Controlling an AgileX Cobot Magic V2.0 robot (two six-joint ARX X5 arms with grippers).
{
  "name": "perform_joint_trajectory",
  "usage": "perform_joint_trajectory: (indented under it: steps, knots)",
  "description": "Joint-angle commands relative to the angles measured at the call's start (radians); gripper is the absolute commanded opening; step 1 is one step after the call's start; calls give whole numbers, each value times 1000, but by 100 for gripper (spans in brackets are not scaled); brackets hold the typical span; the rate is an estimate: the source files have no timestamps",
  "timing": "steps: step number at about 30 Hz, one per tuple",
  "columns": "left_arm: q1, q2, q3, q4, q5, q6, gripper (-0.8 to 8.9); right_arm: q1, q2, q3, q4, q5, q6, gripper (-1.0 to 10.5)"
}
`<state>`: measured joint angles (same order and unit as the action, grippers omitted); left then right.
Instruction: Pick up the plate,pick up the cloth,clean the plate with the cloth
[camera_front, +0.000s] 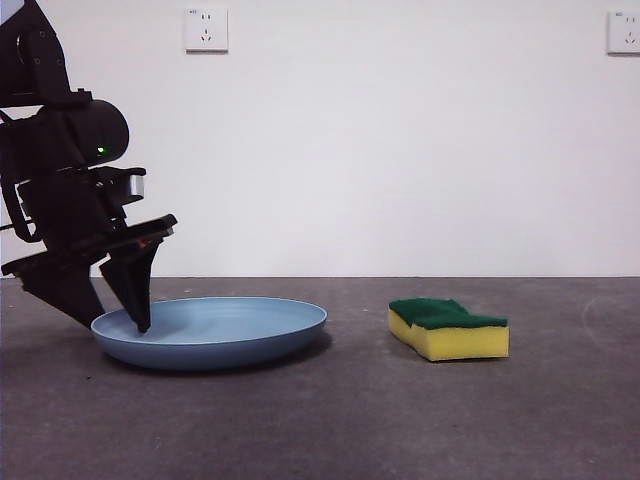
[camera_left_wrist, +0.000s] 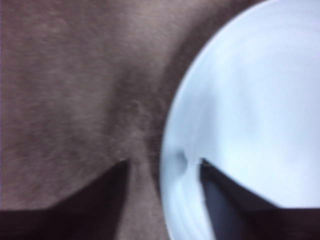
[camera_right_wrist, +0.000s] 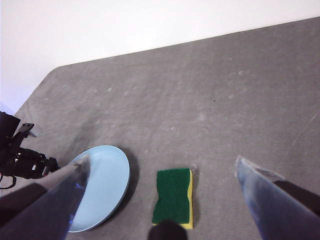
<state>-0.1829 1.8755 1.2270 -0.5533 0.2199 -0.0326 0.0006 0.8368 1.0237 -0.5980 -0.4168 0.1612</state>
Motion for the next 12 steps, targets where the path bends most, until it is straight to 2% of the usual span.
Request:
perform_joint_trajectory:
  steps: [1,10,12]
  knots:
    - [-7,18,-14,-10,9,35,-8,7,3,2,4,0,5,500]
    - [-7,-79,5,-21,-13,38,-8,53,54,2,7,-4,-9,500]
    - [-7,-126,12,-24,-20,37,-8,70,69,2,14,-3,-44,500]
